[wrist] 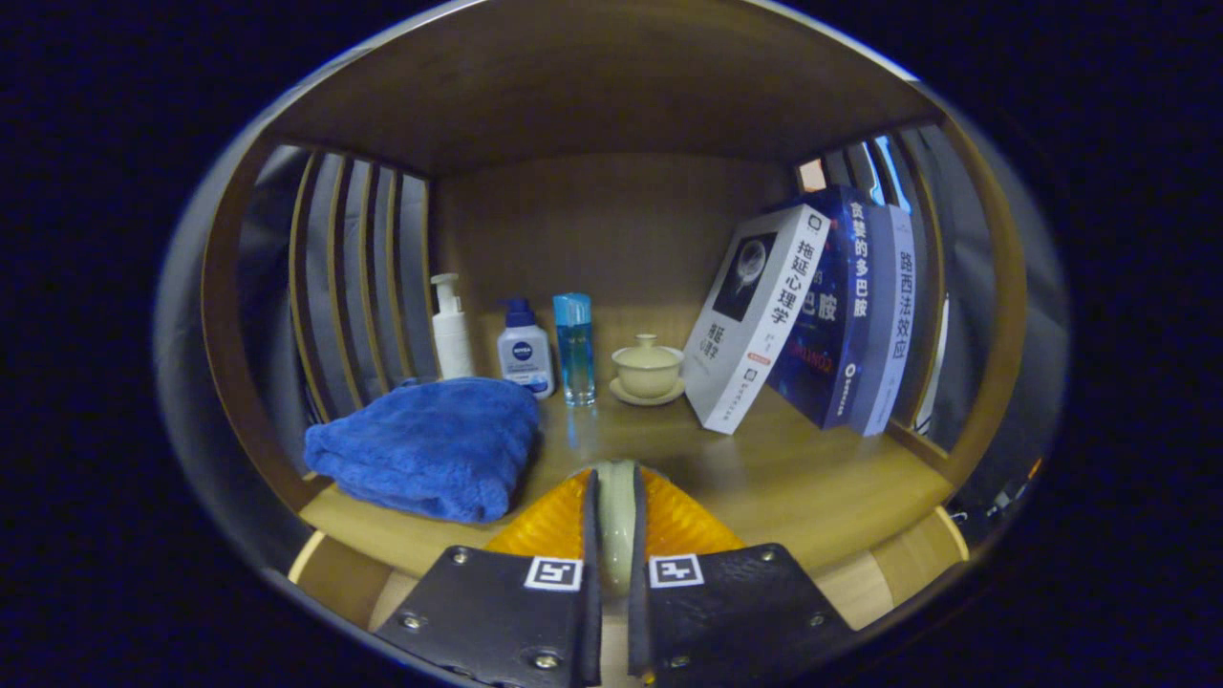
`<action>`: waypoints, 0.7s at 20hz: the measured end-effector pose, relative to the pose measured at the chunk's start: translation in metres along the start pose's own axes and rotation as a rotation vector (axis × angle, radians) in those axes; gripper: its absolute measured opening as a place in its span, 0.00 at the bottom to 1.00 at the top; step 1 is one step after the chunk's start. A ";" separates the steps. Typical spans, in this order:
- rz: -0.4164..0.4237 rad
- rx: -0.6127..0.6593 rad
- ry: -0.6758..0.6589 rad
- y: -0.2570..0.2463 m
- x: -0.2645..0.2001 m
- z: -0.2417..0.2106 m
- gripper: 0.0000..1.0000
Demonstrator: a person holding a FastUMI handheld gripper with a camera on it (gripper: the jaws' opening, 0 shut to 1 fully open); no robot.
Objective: Pull open the drawer, take out the items inside it, and place them on the countertop above the cabinet.
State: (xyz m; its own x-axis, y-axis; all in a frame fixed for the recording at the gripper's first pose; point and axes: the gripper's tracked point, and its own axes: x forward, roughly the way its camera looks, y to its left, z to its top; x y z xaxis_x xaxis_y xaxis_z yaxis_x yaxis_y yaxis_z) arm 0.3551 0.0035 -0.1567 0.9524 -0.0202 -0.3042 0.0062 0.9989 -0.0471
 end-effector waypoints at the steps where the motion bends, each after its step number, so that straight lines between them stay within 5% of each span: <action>1: -0.015 -0.006 -0.009 -0.001 0.006 0.001 0.11; 11: -0.077 -0.039 0.001 -0.001 0.035 0.009 0.13; 13: -0.102 0.008 0.112 -0.011 0.031 -0.013 0.23; 14: -0.114 0.082 0.104 -0.010 0.030 -0.014 0.48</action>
State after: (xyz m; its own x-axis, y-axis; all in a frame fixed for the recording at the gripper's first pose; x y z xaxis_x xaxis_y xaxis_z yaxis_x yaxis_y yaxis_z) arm 0.3794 -0.0079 -0.1789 0.9074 -0.1336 -0.3985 0.1412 0.9899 -0.0104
